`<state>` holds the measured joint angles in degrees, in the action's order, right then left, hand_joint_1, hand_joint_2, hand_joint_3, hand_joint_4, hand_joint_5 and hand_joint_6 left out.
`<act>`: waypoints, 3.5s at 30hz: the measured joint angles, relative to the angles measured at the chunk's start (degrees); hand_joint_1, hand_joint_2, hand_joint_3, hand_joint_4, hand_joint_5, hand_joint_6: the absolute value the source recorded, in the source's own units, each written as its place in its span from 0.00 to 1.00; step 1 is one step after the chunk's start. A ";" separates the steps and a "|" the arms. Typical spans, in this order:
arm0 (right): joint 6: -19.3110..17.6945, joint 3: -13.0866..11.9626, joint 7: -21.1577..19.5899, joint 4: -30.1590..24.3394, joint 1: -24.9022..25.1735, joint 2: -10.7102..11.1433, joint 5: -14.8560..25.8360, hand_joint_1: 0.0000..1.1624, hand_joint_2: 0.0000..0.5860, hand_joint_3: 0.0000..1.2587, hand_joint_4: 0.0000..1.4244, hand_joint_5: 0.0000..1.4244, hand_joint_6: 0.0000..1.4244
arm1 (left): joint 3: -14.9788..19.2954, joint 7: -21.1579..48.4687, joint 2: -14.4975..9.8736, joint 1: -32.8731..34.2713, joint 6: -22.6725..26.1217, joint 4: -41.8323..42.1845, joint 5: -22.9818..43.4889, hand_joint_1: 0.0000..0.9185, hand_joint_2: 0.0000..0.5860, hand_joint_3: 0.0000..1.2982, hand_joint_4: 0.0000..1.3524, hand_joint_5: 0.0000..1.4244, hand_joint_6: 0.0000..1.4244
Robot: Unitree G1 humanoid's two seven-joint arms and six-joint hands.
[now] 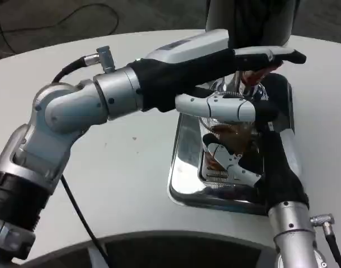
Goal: Grasp the cup under the faucet to collect the drink, then remove the cup.
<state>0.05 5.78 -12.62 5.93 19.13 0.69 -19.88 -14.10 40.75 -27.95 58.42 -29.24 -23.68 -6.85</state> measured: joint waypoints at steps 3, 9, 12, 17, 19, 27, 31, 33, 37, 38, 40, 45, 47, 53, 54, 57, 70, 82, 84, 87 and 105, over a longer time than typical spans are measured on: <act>0.03 0.00 -0.03 0.40 0.37 0.00 0.00 0.59 0.39 0.00 0.01 0.07 0.00 | 0.00 0.00 -0.13 0.01 0.00 0.00 -0.07 0.00 0.25 0.11 0.04 0.09 0.07; 0.51 0.26 -0.83 1.09 1.08 -0.27 -0.19 0.60 0.39 0.00 0.08 0.12 0.01 | -0.01 0.00 -0.19 0.28 -0.02 -0.34 -0.15 0.00 0.25 0.11 0.04 0.09 0.07; 0.58 0.41 -2.04 1.46 1.18 -0.71 -0.72 0.60 0.39 0.06 0.13 0.15 0.03 | -0.01 0.00 -0.20 0.32 -0.08 -0.49 -0.17 0.00 0.25 0.11 0.04 0.09 0.07; 0.57 0.47 -4.17 2.51 1.87 -1.26 -1.22 0.60 0.40 0.14 0.19 0.20 0.08 | -0.01 -0.02 -0.24 0.35 -0.58 -0.99 -0.21 0.00 0.25 0.10 0.04 0.09 0.07; 0.46 0.52 -5.12 3.10 2.32 -1.55 -1.24 0.61 0.41 0.16 0.21 0.21 0.08 | 0.00 -0.05 -0.26 0.35 -0.61 -1.06 -0.21 0.00 0.24 0.10 0.04 0.08 0.07; -2.25 0.75 -9.27 5.88 2.79 -2.72 -1.22 0.64 0.41 0.28 0.30 0.29 0.12 | 0.24 -0.33 -0.39 0.17 -0.89 -1.16 -0.18 0.00 0.22 0.04 0.01 0.07 0.07; -3.49 0.77 -10.97 6.89 2.94 -2.94 -1.22 0.65 0.43 0.37 0.37 0.35 0.19 | 1.24 -1.15 -0.37 -0.61 -1.53 -1.20 0.09 0.00 0.21 0.02 0.01 0.07 0.08; -3.88 0.82 -11.81 6.97 2.93 -3.02 -1.32 0.65 0.43 0.41 0.40 0.38 0.20 | 2.30 -2.27 -0.21 -1.50 -1.95 -1.41 0.33 0.00 0.20 0.01 0.01 0.07 0.08; -4.62 0.84 -12.93 6.95 2.80 -3.03 -1.38 0.65 0.43 0.45 0.43 0.41 0.24 | 4.46 -3.89 0.49 -3.40 -3.25 -1.84 1.79 0.00 0.19 0.01 0.01 0.07 0.08; -4.80 0.85 -13.29 6.92 2.80 -3.03 -1.38 0.65 0.43 0.46 0.44 0.42 0.25 | 5.10 -4.37 0.86 -3.76 -3.78 -1.90 1.96 0.00 0.19 0.01 0.01 0.08 0.08; -5.18 0.84 -13.78 6.81 2.79 -3.02 -1.38 0.65 0.43 0.47 0.44 0.44 0.26 | 6.63 -5.44 1.75 -4.26 -4.72 -2.31 2.93 0.00 0.19 0.01 0.01 0.08 0.08; -5.65 0.88 -14.42 6.47 2.78 -3.07 -1.39 0.65 0.43 0.48 0.45 0.45 0.27 | 9.21 -6.71 2.73 -4.42 -6.30 -2.81 4.61 0.00 0.19 0.03 0.03 0.09 0.09; -5.65 0.89 -14.44 6.42 2.77 -3.10 -1.39 0.66 0.42 0.48 0.46 0.45 0.28 | 9.70 -6.77 3.15 -4.43 -6.62 -2.84 4.84 0.00 0.19 0.03 0.03 0.09 0.09; -5.65 0.85 -14.82 6.30 2.56 -3.15 -1.38 0.66 0.41 0.50 0.48 0.47 0.30 | 11.40 -8.26 4.10 -4.59 -8.48 -2.84 6.06 0.00 0.19 0.04 0.04 0.09 0.10; -5.65 0.84 -14.88 6.29 2.55 -3.15 -1.38 0.66 0.41 0.50 0.48 0.47 0.30 | 11.63 -8.54 4.29 -4.67 -8.84 -2.84 6.27 0.00 0.19 0.04 0.04 0.09 0.10; -5.64 0.72 -14.97 6.29 2.52 -3.14 -1.38 0.66 0.41 0.50 0.48 0.47 0.30 | 12.20 -9.21 4.48 -4.69 -9.44 -2.84 6.42 0.00 0.19 0.05 0.05 0.10 0.10; -5.68 -0.54 -15.10 5.98 2.30 -3.11 -1.35 0.66 0.41 0.51 0.50 0.50 0.32 | 13.04 -9.34 4.63 -7.17 -9.24 1.00 8.99 0.00 0.20 0.08 0.08 0.12 0.11; -6.30 -1.18 -15.08 3.00 -0.28 -2.37 -1.32 0.66 0.40 0.56 0.54 0.56 0.40 | 15.96 -9.30 2.44 -16.31 -5.55 8.45 12.30 0.00 0.20 0.09 0.09 0.12 0.12; -6.30 -1.30 -14.93 2.40 -0.80 -2.31 -1.30 0.66 0.40 0.56 0.55 0.57 0.41 | 16.44 -9.30 2.09 -17.78 -4.92 8.87 12.92 0.00 0.20 0.09 0.09 0.12 0.12; -6.30 -1.36 -14.42 1.30 -1.75 -2.15 -1.29 0.66 0.40 0.58 0.56 0.59 0.44 | 17.22 -9.33 1.79 -19.55 -4.50 10.38 12.98 0.00 0.20 0.09 0.09 0.12 0.12; -6.57 -2.64 -11.07 -6.67 -9.52 0.04 -1.03 0.66 0.40 0.61 0.59 0.64 0.49 | 18.94 -13.68 1.46 -31.12 -1.82 13.17 10.46 0.00 0.21 0.09 0.09 0.13 0.12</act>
<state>-6.52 3.14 -23.68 -0.74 9.61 0.73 -20.91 4.84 27.07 -26.49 27.30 -31.06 -10.51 3.61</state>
